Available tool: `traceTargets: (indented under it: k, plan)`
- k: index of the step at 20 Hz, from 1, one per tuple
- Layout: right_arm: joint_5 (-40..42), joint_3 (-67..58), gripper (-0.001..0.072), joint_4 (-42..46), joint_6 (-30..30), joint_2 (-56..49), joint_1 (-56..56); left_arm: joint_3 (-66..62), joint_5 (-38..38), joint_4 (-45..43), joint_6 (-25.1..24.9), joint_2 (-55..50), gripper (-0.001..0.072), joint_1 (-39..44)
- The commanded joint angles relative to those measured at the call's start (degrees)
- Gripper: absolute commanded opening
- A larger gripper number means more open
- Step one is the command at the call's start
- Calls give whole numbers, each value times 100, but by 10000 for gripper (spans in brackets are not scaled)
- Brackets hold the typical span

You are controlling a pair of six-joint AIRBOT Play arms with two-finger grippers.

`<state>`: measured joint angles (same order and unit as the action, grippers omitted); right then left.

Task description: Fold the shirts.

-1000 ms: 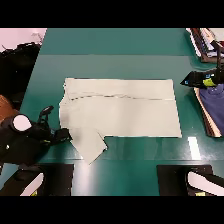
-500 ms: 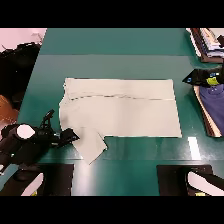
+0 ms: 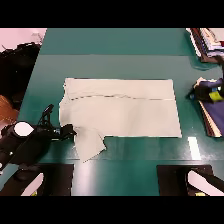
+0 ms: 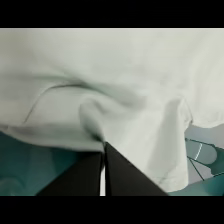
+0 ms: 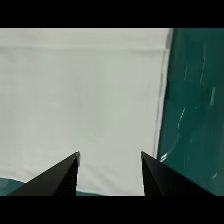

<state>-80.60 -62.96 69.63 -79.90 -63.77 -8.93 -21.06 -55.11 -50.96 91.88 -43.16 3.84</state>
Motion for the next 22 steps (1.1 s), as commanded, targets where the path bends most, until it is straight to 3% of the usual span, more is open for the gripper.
traceTargets:
  k: [1, 6, 13, 15, 16, 19, 22]
  plan:
    - [-234, 1453, 443, 94, -4, 409, -1025, -343, -140, 42, -232, 7, 23, 0]
    - [0, 3014, 436, -70, -4, 271, -2173, -411, -98, 42, -232, 7, 22, 0]
    - [1005, 3101, 424, -772, -7, -273, -1342, -411, -96, 42, -227, 7, 23, 0]
    - [1110, 2909, 293, -761, -63, -396, -1045, -411, -96, 42, -227, 7, 23, 0]
    - [1137, 2826, 284, -754, -63, -442, -918, -411, -109, 42, -227, 7, 23, 0]
    - [1113, 2743, 19, -629, -61, -428, -649, -413, -341, 13, -227, 7, 21, 0]
    - [933, 2741, 16, -223, -61, -28, -511, -479, -968, -264, -179, 114, 19, 2]
